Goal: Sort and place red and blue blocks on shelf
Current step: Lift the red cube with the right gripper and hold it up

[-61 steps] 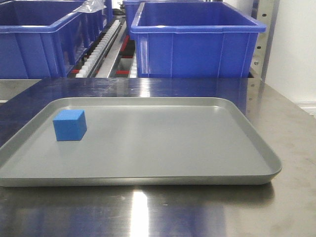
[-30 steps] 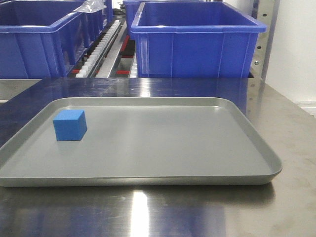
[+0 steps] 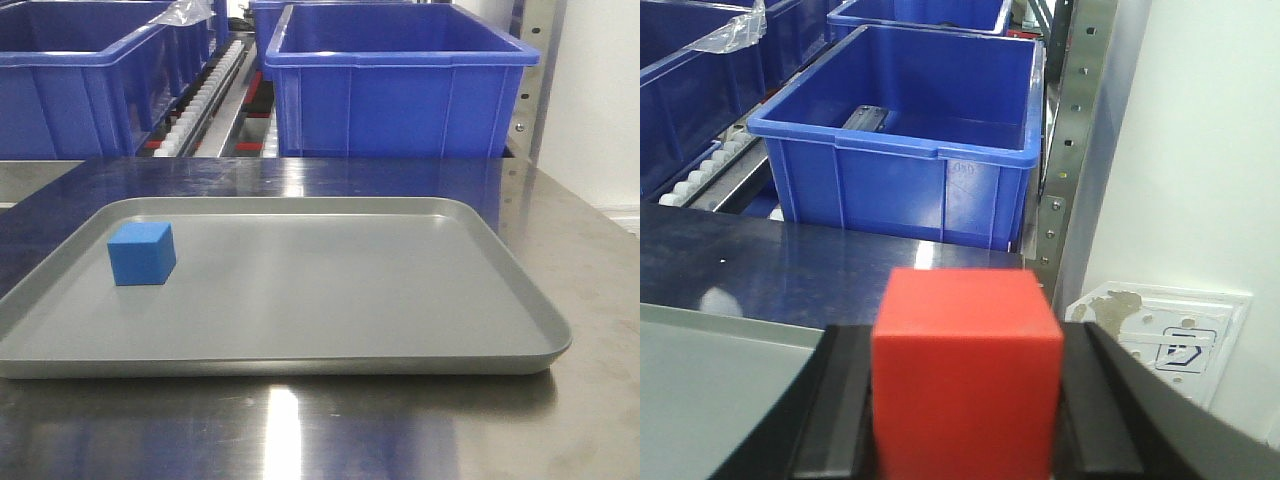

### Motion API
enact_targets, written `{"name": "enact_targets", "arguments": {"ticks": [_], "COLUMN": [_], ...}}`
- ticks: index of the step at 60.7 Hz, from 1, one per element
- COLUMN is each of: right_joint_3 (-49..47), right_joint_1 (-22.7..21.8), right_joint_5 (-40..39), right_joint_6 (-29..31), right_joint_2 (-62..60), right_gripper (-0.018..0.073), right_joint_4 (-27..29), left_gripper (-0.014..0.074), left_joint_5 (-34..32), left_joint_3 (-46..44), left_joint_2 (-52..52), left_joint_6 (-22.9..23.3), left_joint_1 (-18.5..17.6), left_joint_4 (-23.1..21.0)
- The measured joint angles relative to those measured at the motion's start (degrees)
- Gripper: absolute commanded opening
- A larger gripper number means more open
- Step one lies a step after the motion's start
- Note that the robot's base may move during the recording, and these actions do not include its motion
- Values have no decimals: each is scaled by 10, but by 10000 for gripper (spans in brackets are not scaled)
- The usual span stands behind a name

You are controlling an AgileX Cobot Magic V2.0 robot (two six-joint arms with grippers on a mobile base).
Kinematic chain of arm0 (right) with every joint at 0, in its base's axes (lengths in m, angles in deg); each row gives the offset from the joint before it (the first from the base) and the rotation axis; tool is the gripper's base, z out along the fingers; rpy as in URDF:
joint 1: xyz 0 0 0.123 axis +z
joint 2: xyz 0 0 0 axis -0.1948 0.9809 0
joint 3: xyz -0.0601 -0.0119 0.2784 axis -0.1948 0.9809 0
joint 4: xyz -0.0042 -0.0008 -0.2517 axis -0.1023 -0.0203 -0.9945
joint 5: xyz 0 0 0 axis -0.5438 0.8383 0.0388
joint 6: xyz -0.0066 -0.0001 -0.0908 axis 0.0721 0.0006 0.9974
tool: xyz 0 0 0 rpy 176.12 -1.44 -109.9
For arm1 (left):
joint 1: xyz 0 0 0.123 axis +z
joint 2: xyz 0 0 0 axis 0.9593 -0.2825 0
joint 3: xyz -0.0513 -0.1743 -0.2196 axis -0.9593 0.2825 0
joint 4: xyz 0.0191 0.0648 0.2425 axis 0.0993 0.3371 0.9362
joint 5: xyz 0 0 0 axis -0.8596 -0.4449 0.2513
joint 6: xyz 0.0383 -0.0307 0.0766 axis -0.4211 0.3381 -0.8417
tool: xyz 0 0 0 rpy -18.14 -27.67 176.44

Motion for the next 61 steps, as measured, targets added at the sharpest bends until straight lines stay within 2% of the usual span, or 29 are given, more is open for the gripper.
{"name": "enact_targets", "arguments": {"ticks": [10, 21, 26, 38, 51, 61], "right_joint_3": [0, 0, 0, 0, 0, 0], "right_joint_1": [0, 0, 0, 0, 0, 0], "right_joint_5": [1, 1, 1, 2, 2, 2], "right_joint_6": [0, 0, 0, -1, -1, -1], "right_joint_2": [0, 0, 0, 0, 0, 0], "right_gripper": [109, 109, 109, 109, 109, 109], "right_joint_4": [0, 0, 0, 0, 0, 0], "left_gripper": [124, 124, 124, 124, 124, 124], "left_joint_5": [17, 29, 29, 30, 58, 111], "left_joint_3": [-2, -37, -65, -149, -256, -324], "left_joint_2": [-4, -73, -117, -234, -370, -457], "left_joint_6": [95, 146, 209, 387, 515, 567], "left_joint_1": [-23, -54, -69, -100, -142, -187], "left_joint_4": [24, 43, 56, 153, 255, 305]}}
